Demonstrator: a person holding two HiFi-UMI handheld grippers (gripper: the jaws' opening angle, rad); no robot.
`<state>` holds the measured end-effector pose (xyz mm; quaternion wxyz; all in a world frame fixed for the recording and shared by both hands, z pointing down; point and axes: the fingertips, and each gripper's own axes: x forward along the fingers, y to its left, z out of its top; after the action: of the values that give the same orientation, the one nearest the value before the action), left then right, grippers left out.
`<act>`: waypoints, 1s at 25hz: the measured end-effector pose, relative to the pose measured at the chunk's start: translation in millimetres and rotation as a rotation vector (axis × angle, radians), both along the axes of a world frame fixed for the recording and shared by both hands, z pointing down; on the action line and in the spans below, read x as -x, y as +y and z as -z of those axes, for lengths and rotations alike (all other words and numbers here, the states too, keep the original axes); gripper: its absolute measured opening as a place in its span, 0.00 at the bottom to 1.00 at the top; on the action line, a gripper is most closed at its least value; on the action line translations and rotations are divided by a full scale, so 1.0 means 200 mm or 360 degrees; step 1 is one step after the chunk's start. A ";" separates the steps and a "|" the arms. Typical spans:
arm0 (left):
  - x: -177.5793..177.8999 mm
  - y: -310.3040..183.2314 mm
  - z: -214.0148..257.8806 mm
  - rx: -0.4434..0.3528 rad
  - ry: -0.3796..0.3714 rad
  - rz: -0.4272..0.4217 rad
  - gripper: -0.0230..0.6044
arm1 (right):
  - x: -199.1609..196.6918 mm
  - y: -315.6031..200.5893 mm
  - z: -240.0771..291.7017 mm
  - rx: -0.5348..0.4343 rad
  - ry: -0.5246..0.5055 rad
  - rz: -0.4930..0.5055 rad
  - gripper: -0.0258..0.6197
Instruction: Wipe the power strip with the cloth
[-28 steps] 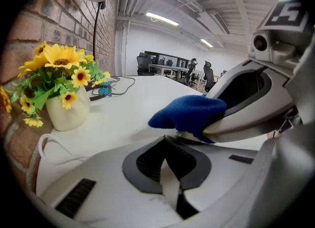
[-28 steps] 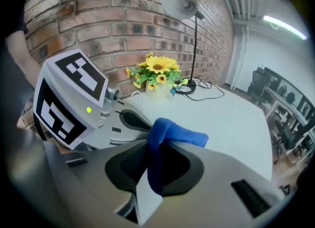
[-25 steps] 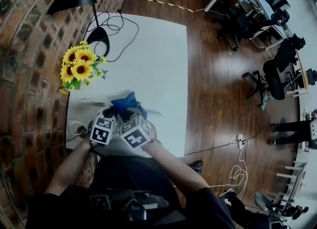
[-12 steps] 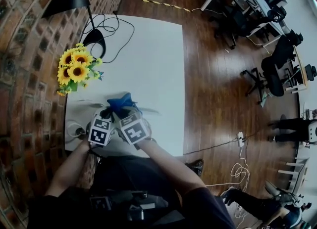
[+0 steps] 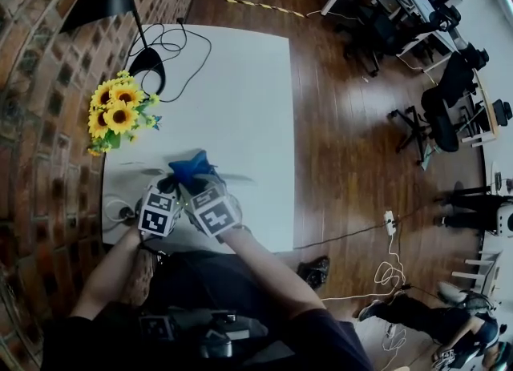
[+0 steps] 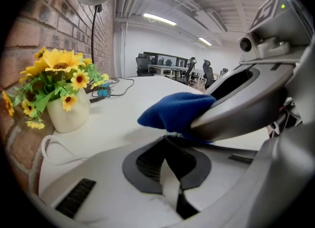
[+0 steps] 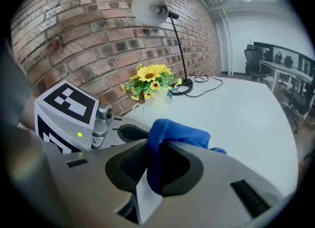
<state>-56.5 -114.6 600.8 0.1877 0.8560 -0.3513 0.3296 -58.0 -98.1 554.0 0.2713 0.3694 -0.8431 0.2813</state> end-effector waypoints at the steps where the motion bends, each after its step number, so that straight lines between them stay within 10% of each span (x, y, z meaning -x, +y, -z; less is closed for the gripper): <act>1: -0.01 0.00 0.00 0.0001 0.0000 -0.0004 0.04 | -0.01 0.00 0.00 0.0000 -0.0012 0.0001 0.13; 25: -0.05 0.03 -0.01 -0.0050 -0.0114 -0.0090 0.04 | -0.10 0.04 0.01 0.0079 -0.0100 -0.0025 0.13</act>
<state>-46.8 -109.0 601.8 0.1522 0.8560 -0.3387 0.3596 -37.2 -90.4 552.7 0.2515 0.3603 -0.8410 0.3157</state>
